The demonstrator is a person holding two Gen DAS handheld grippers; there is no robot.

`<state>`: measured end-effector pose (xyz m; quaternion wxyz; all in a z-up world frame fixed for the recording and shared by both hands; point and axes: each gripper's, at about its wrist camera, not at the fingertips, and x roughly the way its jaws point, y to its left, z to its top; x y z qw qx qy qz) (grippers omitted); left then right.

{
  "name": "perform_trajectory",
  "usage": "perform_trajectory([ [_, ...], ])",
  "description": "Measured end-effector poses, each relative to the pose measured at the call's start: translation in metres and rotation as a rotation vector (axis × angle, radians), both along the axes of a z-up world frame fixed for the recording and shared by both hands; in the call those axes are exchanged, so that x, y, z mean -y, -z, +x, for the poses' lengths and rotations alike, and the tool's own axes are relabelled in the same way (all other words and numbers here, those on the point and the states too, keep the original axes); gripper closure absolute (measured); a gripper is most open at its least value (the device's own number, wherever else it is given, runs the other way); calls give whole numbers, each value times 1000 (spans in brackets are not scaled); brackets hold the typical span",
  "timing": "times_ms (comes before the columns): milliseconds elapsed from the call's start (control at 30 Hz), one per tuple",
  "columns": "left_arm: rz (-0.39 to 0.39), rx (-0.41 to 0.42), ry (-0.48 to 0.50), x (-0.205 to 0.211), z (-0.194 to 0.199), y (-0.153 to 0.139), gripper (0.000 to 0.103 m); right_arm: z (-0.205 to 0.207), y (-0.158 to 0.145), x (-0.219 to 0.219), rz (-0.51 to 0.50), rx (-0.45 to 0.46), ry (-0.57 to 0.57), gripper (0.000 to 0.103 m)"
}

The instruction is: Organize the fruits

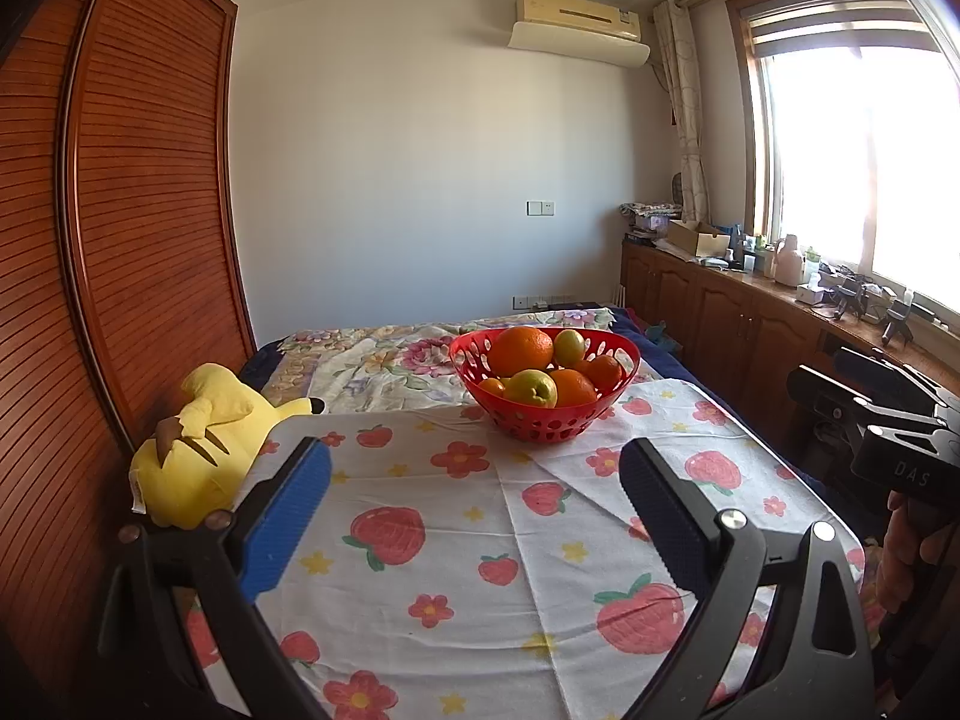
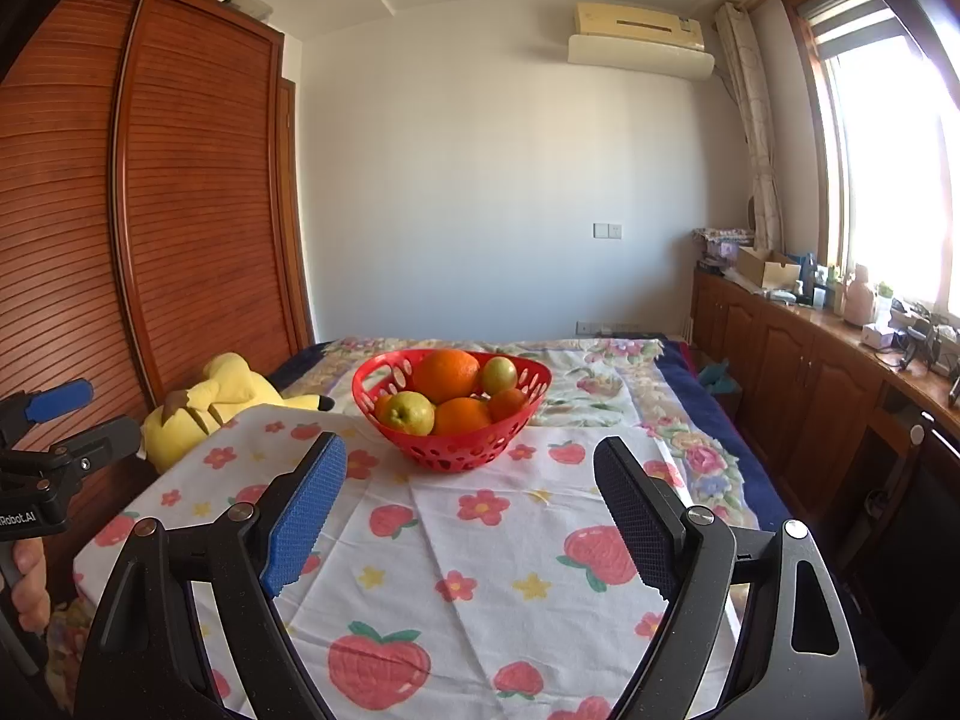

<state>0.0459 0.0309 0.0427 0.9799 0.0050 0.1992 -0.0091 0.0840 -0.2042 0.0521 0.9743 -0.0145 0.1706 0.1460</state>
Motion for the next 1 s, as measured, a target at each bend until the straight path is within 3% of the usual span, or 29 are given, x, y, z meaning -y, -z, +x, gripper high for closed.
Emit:
perform_trajectory([
  [1000,-1,6,2,-2,-2,-4,5,0,-2,-1,-2,6,1,17],
])
